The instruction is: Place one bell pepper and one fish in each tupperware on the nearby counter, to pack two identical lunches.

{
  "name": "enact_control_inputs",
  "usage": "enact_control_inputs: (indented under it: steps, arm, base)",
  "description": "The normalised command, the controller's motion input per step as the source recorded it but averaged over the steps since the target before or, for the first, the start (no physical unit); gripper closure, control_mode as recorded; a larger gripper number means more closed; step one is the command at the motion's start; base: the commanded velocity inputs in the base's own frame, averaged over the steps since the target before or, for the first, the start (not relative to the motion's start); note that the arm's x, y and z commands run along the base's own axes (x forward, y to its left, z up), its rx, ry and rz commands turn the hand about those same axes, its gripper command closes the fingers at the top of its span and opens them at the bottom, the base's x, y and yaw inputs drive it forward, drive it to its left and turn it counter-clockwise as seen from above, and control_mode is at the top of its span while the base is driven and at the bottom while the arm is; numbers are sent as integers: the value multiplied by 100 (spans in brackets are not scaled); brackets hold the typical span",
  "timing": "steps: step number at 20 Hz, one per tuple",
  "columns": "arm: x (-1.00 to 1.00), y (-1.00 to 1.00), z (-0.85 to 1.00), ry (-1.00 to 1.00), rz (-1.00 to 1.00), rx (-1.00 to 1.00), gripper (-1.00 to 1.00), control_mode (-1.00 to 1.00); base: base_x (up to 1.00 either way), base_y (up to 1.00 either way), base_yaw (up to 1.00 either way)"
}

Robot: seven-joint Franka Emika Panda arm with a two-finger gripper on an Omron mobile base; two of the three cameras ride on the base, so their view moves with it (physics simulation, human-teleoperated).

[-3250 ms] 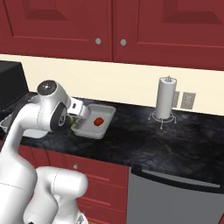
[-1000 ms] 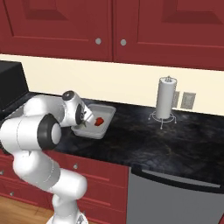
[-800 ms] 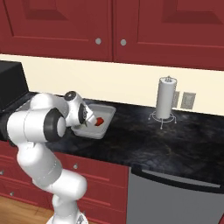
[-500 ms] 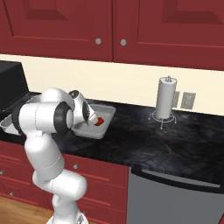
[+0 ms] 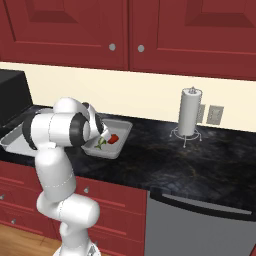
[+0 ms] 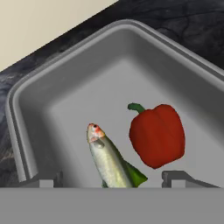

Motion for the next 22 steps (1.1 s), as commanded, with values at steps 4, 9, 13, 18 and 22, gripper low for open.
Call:
enact_control_inputs:
  steps: [4, 9, 13, 18, 22]
  arm:
    - [-48, -10, 29, 0, -3, 2, -100, -100]
    - [-97, -29, 49, -1, 1, 1, -100, -100]
    - [-83, -55, 67, -9, 25, 2, -100, -100]
    - [-87, -40, 54, -11, 48, 0, -100, -100]
    - [-100, -2, 71, -4, 49, -2, -100, -100]
  base:
    - [0, 0, 0]
    - [0, 0, 0]
    - [0, 0, 0]
    - [0, 0, 0]
    - [0, 0, 0]
